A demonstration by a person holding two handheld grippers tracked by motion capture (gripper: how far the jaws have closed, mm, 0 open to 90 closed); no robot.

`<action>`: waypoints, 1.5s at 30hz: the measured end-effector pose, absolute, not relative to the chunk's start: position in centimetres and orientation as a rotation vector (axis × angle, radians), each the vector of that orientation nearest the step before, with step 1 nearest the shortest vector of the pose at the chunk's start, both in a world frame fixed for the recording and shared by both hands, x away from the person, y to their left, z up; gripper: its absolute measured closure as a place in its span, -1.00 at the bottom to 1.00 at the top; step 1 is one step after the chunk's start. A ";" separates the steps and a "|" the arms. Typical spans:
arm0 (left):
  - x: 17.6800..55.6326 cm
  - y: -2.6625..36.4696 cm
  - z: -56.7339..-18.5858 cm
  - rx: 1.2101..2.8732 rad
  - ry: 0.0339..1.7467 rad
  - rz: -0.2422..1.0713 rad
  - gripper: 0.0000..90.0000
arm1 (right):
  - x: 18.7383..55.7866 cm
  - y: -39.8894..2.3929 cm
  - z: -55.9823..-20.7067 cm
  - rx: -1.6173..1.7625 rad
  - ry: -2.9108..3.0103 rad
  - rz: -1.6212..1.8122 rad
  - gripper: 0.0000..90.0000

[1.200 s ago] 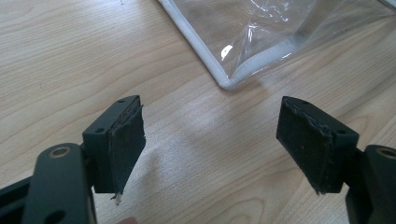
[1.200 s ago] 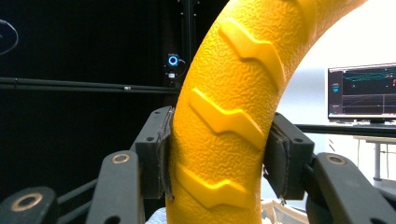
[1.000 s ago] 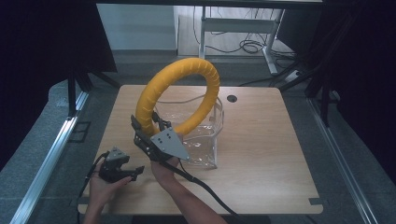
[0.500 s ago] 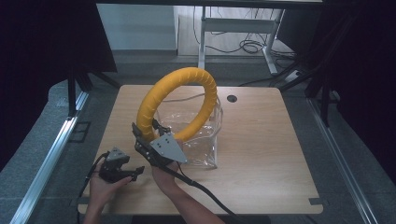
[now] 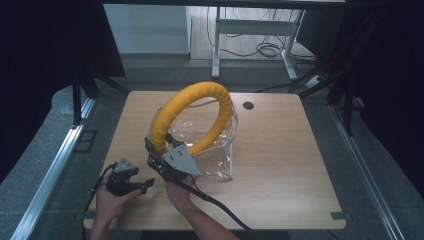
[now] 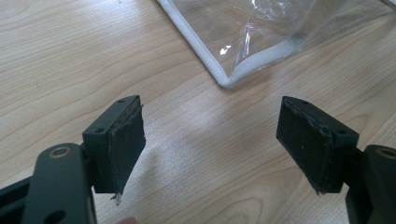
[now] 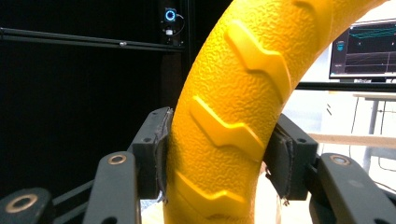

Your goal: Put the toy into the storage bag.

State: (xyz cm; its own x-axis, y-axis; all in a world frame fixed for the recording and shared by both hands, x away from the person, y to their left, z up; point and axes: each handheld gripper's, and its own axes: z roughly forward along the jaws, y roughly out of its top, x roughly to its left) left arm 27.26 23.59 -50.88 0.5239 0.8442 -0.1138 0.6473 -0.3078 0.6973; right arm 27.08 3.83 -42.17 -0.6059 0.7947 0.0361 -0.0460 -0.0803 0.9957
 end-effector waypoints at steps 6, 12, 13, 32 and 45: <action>27.3 23.6 -50.9 2.057 1.209 0.355 -0.48 | 26.9 3.4 -42.2 0.831 1.584 1.766 0.03; 27.2 23.6 -50.9 2.059 1.207 0.356 -0.48 | 26.9 3.1 -42.2 0.847 1.608 1.770 0.03; 27.2 23.5 -50.8 2.061 1.206 0.356 -0.48 | 26.9 3.0 -42.2 0.851 1.614 1.772 0.03; 27.2 23.5 -50.8 2.067 1.199 0.352 -0.48 | 26.6 2.2 -43.2 0.886 1.656 1.769 0.04; 27.2 23.4 -50.8 2.067 1.198 0.352 -0.48 | 26.5 1.8 -43.2 0.877 1.678 1.784 0.00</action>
State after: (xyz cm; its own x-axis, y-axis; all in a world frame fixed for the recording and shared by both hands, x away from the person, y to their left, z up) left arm 27.22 23.41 -50.84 0.5329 0.8388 -0.1114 0.6450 -0.3175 0.6952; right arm 26.54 1.79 -43.18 -0.6464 0.7567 0.0980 0.0515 -0.0849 0.9951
